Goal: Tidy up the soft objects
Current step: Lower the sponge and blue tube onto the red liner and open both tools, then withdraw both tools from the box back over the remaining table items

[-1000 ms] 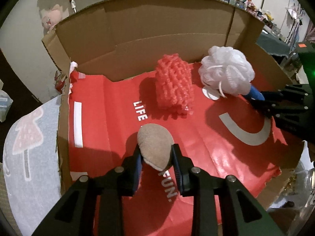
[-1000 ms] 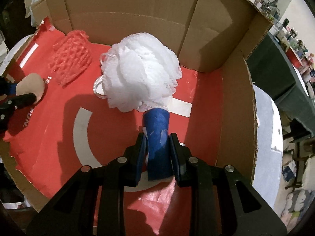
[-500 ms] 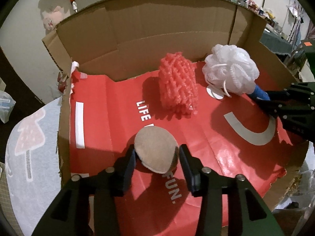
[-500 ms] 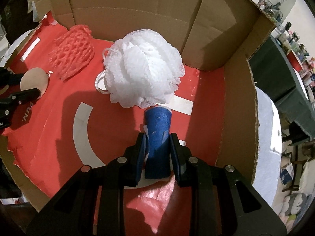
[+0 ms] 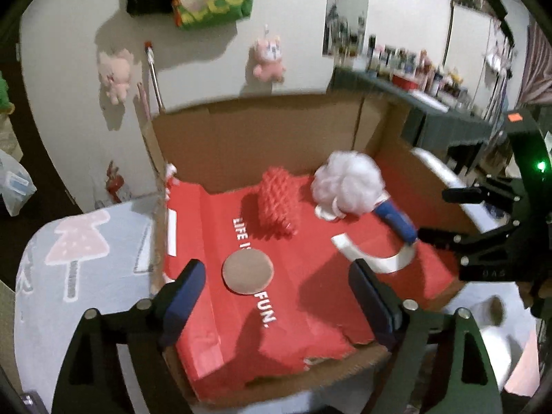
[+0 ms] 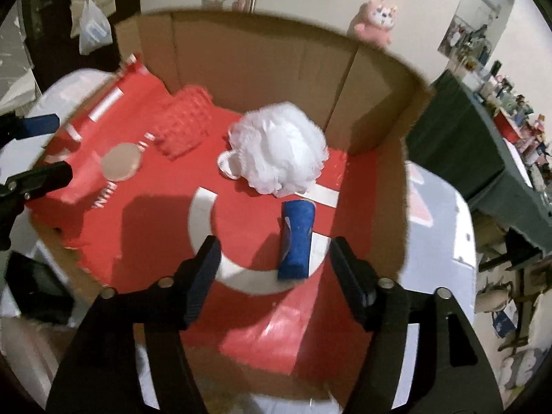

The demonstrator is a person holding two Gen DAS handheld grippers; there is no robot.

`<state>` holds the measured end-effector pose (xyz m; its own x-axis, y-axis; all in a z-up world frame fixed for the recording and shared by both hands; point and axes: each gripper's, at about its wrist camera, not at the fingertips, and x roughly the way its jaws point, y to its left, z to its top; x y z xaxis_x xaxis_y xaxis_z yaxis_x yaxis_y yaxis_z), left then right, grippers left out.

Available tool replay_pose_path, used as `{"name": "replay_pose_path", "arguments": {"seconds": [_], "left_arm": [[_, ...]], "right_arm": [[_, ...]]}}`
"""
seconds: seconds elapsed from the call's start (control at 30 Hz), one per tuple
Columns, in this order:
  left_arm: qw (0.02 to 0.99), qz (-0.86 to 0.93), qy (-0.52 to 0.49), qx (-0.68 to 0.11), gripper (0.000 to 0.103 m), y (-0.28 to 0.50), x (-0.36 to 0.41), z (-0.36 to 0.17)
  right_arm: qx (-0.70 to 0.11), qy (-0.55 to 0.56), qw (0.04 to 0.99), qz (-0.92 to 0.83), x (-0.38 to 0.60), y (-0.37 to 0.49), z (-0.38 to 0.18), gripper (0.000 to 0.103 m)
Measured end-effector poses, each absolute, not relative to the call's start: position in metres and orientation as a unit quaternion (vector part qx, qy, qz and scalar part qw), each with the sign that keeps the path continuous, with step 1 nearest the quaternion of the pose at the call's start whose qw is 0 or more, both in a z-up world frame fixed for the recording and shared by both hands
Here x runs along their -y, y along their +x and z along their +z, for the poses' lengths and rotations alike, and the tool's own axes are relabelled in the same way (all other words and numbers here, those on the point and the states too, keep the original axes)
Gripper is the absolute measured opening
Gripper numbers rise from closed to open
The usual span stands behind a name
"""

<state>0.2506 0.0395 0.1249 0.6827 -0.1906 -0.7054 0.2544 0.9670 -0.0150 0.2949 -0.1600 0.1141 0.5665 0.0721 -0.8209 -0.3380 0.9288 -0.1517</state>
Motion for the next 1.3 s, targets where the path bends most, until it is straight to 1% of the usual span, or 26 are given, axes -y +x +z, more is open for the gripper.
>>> {"name": "replay_pose_path", "arguments": {"seconds": [0.03, 0.17, 0.23, 0.3, 0.33, 0.37, 0.57, 0.63, 0.7, 0.93, 1.07, 1.3], "left_arm": [[0.921, -0.121, 0.04, -0.369, 0.094, 0.243, -0.04, 0.132], [0.938, -0.121, 0.032, -0.325, 0.101, 0.208, -0.034, 0.156], [0.944, -0.121, 0.03, -0.305, 0.101, 0.188, -0.031, 0.163], [0.949, -0.124, 0.021, -0.29, 0.103, 0.169, -0.029, 0.168], [0.95, -0.125, 0.015, -0.285, 0.103, 0.161, -0.029, 0.17], [0.951, -0.126, 0.009, -0.281, 0.103, 0.153, -0.029, 0.171], [0.959, -0.12, 0.0, -0.255, 0.103, 0.105, -0.026, 0.168], [0.961, -0.115, -0.003, -0.25, 0.103, 0.091, -0.024, 0.163], [0.962, -0.114, -0.006, -0.249, 0.103, 0.079, -0.021, 0.155], [0.96, -0.106, -0.005, -0.258, 0.103, 0.05, -0.011, 0.121], [0.957, -0.101, 0.003, -0.271, 0.103, 0.043, -0.005, 0.097], [0.945, -0.098, 0.004, -0.311, 0.103, 0.045, -0.003, 0.061]], "right_arm": [[-0.443, -0.146, 0.877, 0.117, 0.159, 0.288, 0.118, 0.078], [-0.402, -0.135, 0.898, 0.119, 0.166, 0.252, 0.146, 0.078], [-0.383, -0.123, 0.907, 0.123, 0.169, 0.233, 0.157, 0.079], [-0.359, -0.117, 0.917, 0.124, 0.172, 0.21, 0.167, 0.083], [-0.35, -0.116, 0.921, 0.122, 0.173, 0.204, 0.169, 0.087], [-0.337, -0.115, 0.927, 0.121, 0.173, 0.191, 0.172, 0.088], [-0.283, -0.101, 0.946, 0.12, 0.178, 0.124, 0.18, 0.09], [-0.273, -0.099, 0.95, 0.118, 0.179, 0.109, 0.177, 0.094], [-0.26, -0.096, 0.954, 0.115, 0.179, 0.092, 0.171, 0.094], [-0.257, -0.079, 0.956, 0.113, 0.181, 0.063, 0.137, 0.095], [-0.269, -0.069, 0.954, 0.112, 0.183, 0.059, 0.111, 0.095], [-0.315, -0.056, 0.941, 0.111, 0.188, 0.065, 0.069, 0.095]]}}
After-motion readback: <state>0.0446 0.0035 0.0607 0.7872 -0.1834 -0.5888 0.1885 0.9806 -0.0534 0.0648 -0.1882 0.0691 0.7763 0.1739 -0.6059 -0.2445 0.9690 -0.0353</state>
